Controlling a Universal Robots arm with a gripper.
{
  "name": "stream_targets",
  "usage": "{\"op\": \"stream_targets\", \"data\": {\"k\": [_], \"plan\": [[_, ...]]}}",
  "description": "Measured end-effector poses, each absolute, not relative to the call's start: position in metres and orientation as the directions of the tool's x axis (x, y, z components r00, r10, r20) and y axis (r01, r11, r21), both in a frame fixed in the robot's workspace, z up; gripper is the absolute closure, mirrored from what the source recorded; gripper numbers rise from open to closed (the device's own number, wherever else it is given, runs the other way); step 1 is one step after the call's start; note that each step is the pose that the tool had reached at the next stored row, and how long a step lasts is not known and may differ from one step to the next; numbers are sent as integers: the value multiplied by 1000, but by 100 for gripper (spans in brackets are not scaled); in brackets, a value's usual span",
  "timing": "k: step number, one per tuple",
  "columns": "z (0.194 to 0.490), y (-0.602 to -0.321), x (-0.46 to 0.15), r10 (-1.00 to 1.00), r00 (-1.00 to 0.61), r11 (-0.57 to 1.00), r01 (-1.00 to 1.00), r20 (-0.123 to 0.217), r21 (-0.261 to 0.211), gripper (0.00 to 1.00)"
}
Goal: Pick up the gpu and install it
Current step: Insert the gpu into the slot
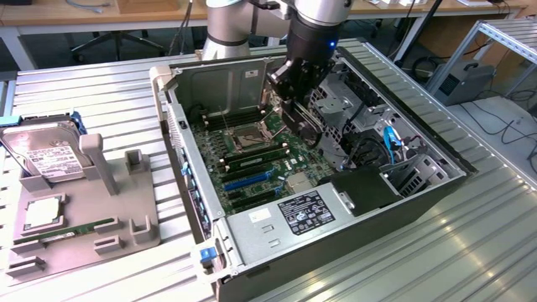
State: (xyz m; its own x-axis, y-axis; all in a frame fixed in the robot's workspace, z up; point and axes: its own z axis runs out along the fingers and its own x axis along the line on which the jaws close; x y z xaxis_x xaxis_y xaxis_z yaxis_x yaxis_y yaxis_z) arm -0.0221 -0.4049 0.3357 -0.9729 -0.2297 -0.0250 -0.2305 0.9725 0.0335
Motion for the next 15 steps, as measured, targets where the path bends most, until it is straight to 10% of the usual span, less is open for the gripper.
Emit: {"op": "stream_targets", "data": {"k": [15], "plan": [[336,-405,-22,-413,-910,910,-414,-25,33,73]]}}
